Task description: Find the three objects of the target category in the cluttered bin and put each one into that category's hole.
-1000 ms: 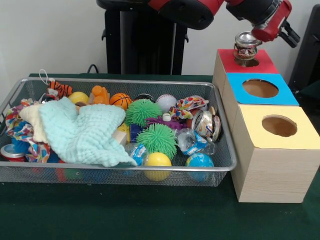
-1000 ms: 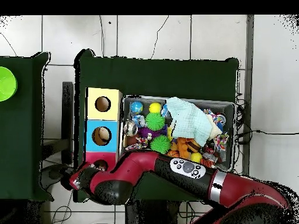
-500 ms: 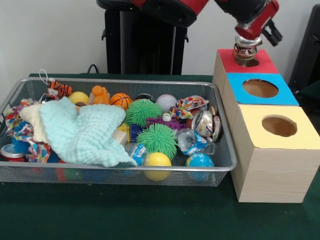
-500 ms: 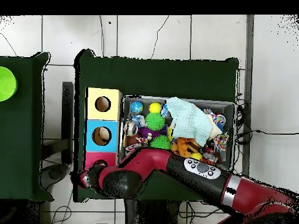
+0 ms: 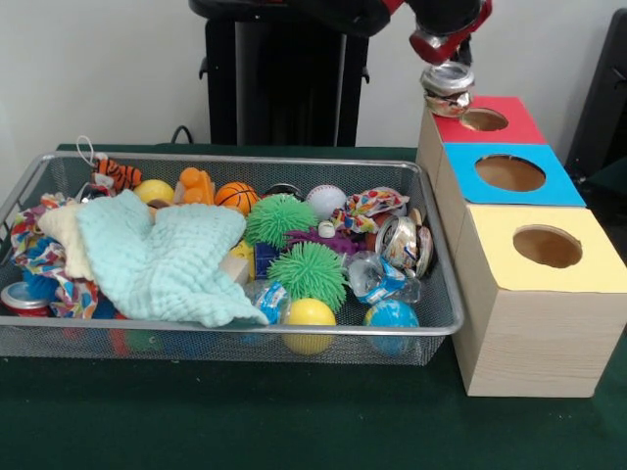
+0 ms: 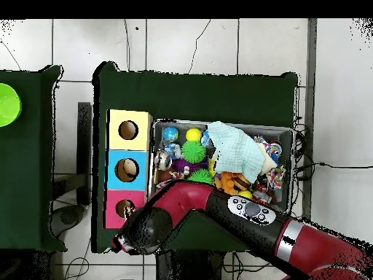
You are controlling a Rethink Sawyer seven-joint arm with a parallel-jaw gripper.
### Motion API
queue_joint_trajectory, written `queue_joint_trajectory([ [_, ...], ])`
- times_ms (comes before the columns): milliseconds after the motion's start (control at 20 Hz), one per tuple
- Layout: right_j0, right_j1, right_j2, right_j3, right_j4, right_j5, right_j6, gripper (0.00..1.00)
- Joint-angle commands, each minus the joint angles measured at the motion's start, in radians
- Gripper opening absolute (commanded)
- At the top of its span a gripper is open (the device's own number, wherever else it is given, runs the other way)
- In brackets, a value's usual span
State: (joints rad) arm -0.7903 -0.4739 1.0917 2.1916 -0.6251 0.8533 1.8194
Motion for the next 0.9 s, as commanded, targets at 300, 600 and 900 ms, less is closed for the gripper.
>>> queue_joint_trajectory([
  [300, 0.014, -0.099, -0.064, -0.108, -0.086, 0.242, -0.225, 0.00],
  [600, 0.002, -0.105, -0.064, -0.102, -0.088, 0.224, -0.201, 0.00],
  [900, -0.010, -0.090, -0.039, -0.087, -0.126, 0.097, -0.180, 0.00],
])
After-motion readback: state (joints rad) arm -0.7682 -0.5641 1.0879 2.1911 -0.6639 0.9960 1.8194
